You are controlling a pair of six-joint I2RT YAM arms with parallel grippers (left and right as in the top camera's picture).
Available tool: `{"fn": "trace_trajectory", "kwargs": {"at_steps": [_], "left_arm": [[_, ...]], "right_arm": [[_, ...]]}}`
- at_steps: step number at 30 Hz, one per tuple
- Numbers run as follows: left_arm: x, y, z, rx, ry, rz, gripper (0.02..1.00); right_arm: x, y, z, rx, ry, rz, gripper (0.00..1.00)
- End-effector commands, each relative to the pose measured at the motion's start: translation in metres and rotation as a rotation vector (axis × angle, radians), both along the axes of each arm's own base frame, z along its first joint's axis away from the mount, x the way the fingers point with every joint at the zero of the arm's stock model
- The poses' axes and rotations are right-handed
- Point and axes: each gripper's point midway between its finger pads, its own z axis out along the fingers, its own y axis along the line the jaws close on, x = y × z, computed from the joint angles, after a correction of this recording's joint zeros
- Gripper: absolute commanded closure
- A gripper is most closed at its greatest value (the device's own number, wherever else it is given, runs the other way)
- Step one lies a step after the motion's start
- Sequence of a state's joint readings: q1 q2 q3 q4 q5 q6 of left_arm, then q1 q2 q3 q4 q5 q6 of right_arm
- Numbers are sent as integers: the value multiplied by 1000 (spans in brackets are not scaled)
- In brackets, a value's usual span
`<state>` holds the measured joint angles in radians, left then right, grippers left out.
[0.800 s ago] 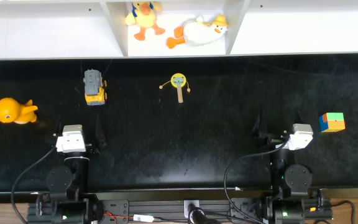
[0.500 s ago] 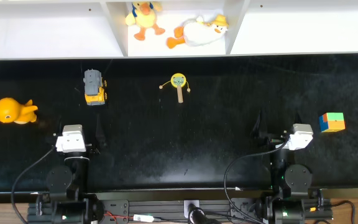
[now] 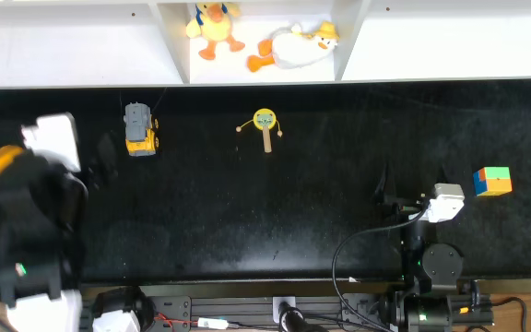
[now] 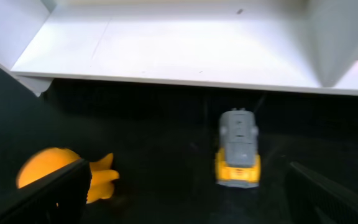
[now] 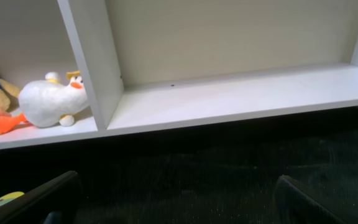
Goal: Store Toys
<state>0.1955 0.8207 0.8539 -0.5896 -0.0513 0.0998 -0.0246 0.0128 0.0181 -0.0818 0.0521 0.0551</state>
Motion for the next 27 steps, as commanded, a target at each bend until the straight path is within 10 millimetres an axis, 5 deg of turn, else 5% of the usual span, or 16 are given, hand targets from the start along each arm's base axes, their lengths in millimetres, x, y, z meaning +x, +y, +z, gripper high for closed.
{"fn": "trace_trajectory", "kwargs": {"at_steps": [1, 10, 17, 27], "left_arm": [[21, 23, 5, 15, 53, -78, 25], [-2, 78, 8, -58, 43, -93, 23], [-28, 101, -19, -92, 162, -2, 20], [-24, 148, -62, -47, 287, 45, 20]], "right_arm": [[0, 1, -3, -2, 0, 3, 7], [0, 0, -3, -2, 0, 3, 7], [0, 0, -3, -2, 0, 3, 5], [0, 1, -3, -2, 0, 3, 5]]}}
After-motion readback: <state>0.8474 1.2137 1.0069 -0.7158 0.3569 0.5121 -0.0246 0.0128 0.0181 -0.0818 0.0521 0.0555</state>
